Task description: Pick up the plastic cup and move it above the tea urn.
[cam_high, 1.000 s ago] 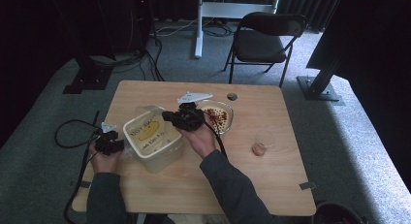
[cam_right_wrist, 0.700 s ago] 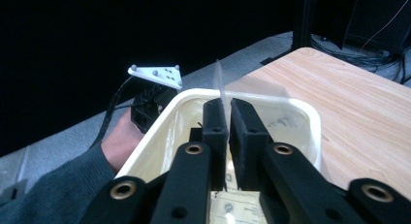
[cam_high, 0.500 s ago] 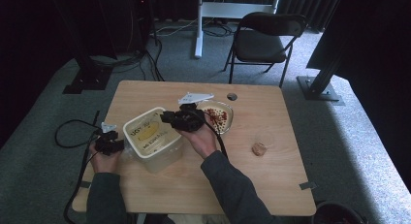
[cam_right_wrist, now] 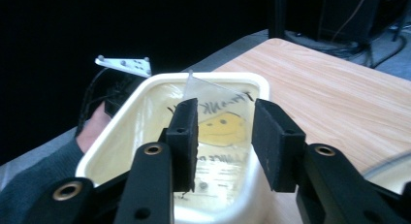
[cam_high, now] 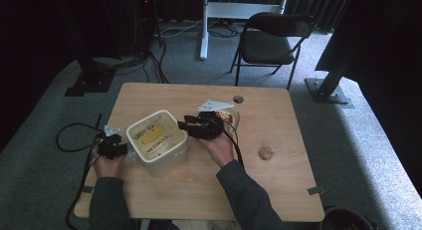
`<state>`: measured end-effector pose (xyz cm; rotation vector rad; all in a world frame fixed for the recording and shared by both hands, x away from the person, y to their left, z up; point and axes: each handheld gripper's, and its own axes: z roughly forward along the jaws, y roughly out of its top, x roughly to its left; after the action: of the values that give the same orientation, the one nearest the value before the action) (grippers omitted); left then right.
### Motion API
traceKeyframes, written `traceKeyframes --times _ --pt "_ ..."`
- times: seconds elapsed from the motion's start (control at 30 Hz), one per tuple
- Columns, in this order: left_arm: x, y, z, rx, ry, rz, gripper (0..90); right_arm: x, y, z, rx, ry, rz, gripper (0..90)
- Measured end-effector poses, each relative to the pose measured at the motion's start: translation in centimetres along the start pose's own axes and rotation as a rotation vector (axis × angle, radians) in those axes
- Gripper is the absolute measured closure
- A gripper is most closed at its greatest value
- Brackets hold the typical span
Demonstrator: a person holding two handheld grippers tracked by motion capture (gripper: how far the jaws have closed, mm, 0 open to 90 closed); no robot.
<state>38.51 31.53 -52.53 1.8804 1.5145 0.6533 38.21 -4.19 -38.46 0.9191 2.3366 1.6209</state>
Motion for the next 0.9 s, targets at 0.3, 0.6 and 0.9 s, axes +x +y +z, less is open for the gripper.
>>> traceKeyframes --times 0.3,0.6,0.9 --pt "0.0 0.0 0.0 0.004 0.002 0.002 42.4 -0.6 -1.9 -3.0 0.017 -0.087 -0.039 52.7" --pt "-0.1 0.0 0.3 0.006 0.002 -0.001 42.4 -1.7 -3.4 -4.6 0.051 -0.142 -0.055 50.5" --pt "-0.1 0.0 0.3 0.004 0.001 0.000 42.3 -2.5 -4.8 -5.8 0.056 -0.186 -0.024 46.7"
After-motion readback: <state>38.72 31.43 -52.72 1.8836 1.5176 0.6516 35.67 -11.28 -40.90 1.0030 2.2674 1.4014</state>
